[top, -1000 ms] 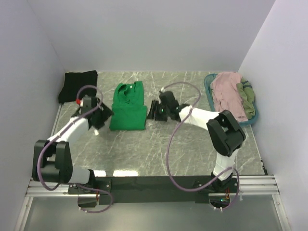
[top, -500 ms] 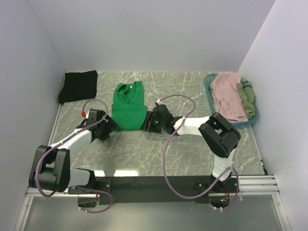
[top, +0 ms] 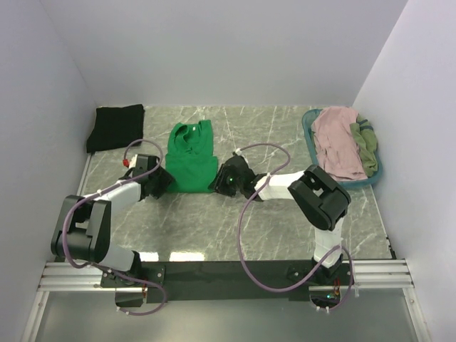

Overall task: Fold and stack the tank tops
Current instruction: Fold the tank top

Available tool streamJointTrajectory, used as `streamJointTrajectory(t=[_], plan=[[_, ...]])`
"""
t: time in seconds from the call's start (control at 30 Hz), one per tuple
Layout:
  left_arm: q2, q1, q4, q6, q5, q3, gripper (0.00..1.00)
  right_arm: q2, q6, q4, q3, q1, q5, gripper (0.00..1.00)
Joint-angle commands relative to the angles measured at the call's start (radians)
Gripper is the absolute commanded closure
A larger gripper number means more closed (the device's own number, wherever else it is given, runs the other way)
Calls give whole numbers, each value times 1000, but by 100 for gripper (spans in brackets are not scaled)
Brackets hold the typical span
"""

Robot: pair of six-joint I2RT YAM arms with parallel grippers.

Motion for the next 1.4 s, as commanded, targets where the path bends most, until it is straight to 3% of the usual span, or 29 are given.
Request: streamJointTrajectory(t=[0.0, 0.03, 0.13, 0.27, 0.5, 0.77, 0.83, 0.87, 0.9, 0.93, 0.97, 1.0, 1.03, 1.17, 1.3, 1.37], plan=[[44, -10, -30, -6, -46, -20, 43, 42, 4, -40, 40, 10, 42, 64], [45, -10, -22, -5, -44, -24, 47, 48, -2, -65, 50, 10, 44, 68], [56, -21, -18, 9, -33, -23, 71, 52, -26, -115, 73, 10, 59, 99], [33, -60, -65, 12, -35, -14, 99, -12, -86, -187, 61, 10, 99, 100], [-133, -251, -234, -118, -76, -47, 99, -217, -171, -284, -134, 28, 124, 100], [-349, -464, -412, -323, -70, -145, 99, -474, -112, -327, -407, 146, 119, 100], [-377, -496, -432, -337, -60, -156, 96, -521, -83, -362, -421, 178, 121, 100], [-381, -516, -435, -340, -43, -158, 83, -535, -68, -375, -427, 203, 130, 95], [-386, -524, -430, -336, -31, -161, 75, -546, -66, -384, -427, 209, 133, 87], [-395, -525, -426, -327, -20, -161, 67, -569, -68, -405, -427, 209, 134, 71], [-404, -530, -421, -307, -4, -156, 53, -579, -80, -419, -417, 211, 157, 64], [-417, -528, -424, -296, -3, -141, 48, -590, -89, -437, -404, 208, 173, 59], [-452, -530, -435, -285, -7, -126, 46, -607, -100, -486, -391, 209, 186, 53], [-515, -524, -588, -206, -87, -3, 38, -661, -166, -583, -282, 203, 243, 50], [-519, -481, -622, -147, -125, 124, 40, -682, -240, -652, -157, 178, 283, 50], [-519, -460, -602, -134, -115, 137, 41, -661, -290, -617, -89, 110, 241, 50]])
